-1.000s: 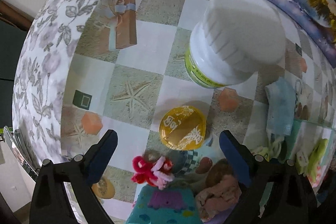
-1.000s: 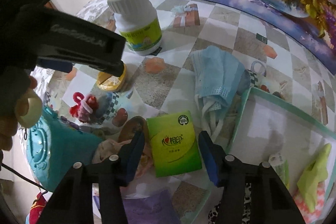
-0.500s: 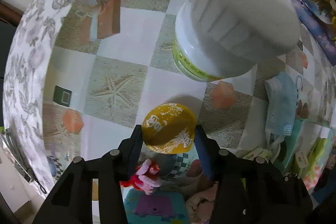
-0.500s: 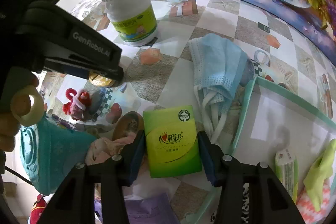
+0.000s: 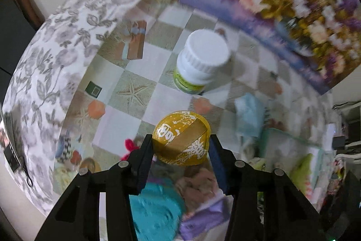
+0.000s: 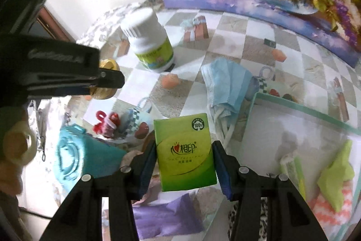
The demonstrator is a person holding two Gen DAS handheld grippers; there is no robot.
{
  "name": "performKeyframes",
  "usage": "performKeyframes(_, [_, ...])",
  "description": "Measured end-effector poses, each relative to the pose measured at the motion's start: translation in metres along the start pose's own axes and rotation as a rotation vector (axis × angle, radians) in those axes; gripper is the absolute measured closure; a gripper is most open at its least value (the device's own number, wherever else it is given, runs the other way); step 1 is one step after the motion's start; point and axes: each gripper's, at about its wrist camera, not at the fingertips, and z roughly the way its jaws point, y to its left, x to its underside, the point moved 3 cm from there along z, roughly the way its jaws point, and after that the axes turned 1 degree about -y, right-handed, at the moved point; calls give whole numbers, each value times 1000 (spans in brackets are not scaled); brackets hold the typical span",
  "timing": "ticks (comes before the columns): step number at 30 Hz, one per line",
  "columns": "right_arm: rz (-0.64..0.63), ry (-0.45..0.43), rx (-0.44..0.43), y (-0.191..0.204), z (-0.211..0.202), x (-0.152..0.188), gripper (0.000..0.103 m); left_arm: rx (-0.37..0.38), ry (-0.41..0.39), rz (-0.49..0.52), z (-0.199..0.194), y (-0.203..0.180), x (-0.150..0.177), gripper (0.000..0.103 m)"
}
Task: Organize soft objects
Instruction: 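Carry the yellow pouch with the left gripper while the right carries the tissue pack over the tray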
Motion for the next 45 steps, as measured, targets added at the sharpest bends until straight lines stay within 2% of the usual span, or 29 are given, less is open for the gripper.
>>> performKeyframes(6, [57,-40,31,-6,-32,11,51,33,-111,-3,-35,-10,42,53])
performKeyframes(9, [89,-72,68,-14,-55,20,51,56,-122,5,-42,-20,59,53])
performKeyframes(21, [223,-172,117,-50,-112,54,51,82,-217,86,-77,-56,104,53])
performKeyframes(27, [302,-199,159,-74,-131,73,51,90,-211,152,-74,-77,123,53])
performKeyframes(30, [334,-213,184,-88,-140,81,51,71,-196,203,-66,-90,132,53])
performKeyframes(37, [457,-226,276,-140,-156,101,51,74,-160,308,-53,-118,151,53])
performKeyframes(42, [540,-230,339,-175,-167,117,51,122,-110,345,-42,-134,162,52])
performKeyframes(45, [592,-228,356,-194,-170,126,51,120,-90,373,-34,-144,169,52])
